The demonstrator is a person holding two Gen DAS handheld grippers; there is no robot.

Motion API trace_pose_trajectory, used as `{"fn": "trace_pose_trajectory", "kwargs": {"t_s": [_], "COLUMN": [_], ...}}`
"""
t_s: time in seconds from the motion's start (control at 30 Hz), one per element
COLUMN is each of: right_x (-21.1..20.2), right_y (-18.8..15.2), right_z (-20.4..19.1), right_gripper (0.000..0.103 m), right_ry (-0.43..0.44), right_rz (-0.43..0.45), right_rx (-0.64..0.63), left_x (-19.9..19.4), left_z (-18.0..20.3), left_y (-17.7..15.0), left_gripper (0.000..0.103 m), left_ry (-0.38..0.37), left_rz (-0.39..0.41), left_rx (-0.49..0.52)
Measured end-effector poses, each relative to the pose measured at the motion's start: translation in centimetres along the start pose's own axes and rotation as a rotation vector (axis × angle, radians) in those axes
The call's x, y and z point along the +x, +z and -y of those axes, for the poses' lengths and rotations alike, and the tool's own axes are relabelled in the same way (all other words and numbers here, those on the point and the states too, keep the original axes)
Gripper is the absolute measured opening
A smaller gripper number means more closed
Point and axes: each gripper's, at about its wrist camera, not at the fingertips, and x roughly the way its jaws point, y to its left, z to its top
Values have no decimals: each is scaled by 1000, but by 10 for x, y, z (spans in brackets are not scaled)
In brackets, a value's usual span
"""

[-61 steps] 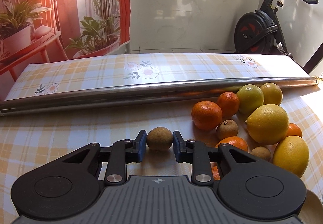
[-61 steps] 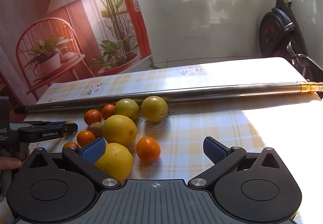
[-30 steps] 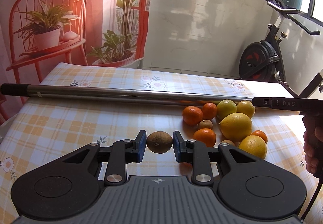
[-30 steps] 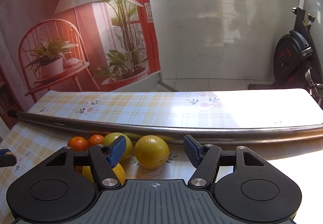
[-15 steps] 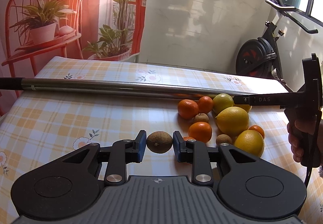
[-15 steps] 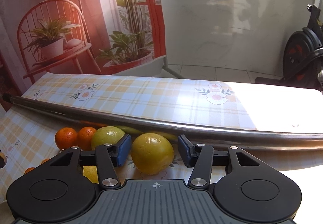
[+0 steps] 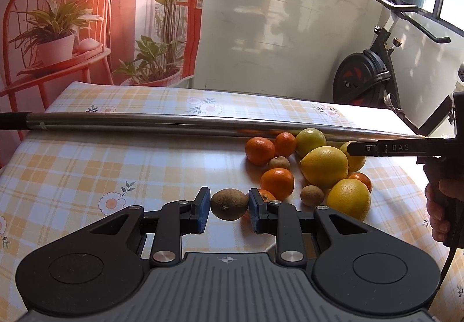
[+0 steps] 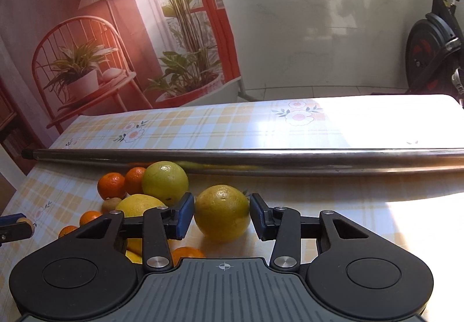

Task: Organize fruits
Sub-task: 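Carry the kiwi and grapefruit over the white plate with both tools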

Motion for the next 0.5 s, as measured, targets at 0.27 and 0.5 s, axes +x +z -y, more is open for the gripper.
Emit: {"fn": "trace_pose_trajectory", "kwargs": {"t_s": [0.27, 0.5], "right_x": [-5, 6], "right_y": [-4, 2], "right_z": [0, -10], "right_gripper": [39, 43], "right_ry": [-14, -41], "right_rz": [-17, -40], "right_rx": [-17, -56], "left_x": [-2, -3], "left_z": [1, 1], "left_y": [0, -1], "left_gripper": [30, 30], "left_ry": [-12, -15], "left_rz": [6, 5], "left_rx": [8, 8]}}
